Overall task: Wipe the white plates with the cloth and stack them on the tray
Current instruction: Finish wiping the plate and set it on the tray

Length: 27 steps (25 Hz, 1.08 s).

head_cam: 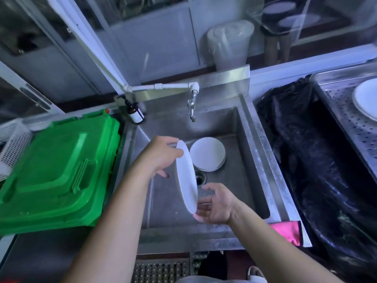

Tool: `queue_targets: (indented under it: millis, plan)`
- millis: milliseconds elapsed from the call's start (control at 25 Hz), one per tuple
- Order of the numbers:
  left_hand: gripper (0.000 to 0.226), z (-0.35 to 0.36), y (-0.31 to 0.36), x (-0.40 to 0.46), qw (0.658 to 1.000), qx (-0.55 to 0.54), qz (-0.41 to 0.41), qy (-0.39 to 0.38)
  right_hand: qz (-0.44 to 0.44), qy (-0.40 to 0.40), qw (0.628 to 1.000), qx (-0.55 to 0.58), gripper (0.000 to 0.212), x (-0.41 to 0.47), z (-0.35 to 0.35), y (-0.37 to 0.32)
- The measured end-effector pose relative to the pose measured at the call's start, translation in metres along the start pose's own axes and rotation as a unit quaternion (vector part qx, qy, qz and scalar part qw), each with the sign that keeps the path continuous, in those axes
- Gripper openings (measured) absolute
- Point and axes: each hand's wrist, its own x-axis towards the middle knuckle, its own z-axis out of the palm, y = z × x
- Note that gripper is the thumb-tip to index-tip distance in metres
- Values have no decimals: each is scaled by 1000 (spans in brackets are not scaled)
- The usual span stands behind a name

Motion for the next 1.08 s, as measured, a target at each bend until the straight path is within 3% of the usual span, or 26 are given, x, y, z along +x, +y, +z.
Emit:
queue_targets:
  millis: [200,320,400,440,520,640,760,920,1000,1040,1080]
  plan:
    - [58,-14,-4,-37,989,-145,37,9,-125,26,992,14,41,-31,-8,-18]
    - [49,-3,-35,-61,952,-306,22,11,-193,44,980,3,33,-53,-17,-27]
    - [41,9,-61,-76,924,-382,11,-27,-215,47,975,-26,26,-68,-22,-27]
    - [47,16,-73,-83,911,-411,6,-45,-222,50,973,-42,23,-75,-25,-27]
    - [60,33,-93,-96,894,-444,-12,-54,-237,62,967,-67,21,-86,-34,-27]
    - [59,64,-115,-114,870,-490,-15,-49,-261,78,957,-103,16,-103,-46,-30]
    - [63,89,-124,-127,835,-536,15,-122,-264,66,951,-145,15,-123,-54,-31]
    - [39,112,-120,-136,808,-572,18,-141,-281,57,936,-205,20,-146,-65,-33]
    - [37,125,-119,-138,780,-617,-24,-107,-334,85,918,-196,17,-137,-80,-32]
    - [38,130,-120,-138,765,-636,-45,-93,-374,131,891,-222,15,-128,-94,-25]
    - [39,134,-121,-140,753,-650,-61,-84,-405,189,841,-305,18,-115,-112,-15]
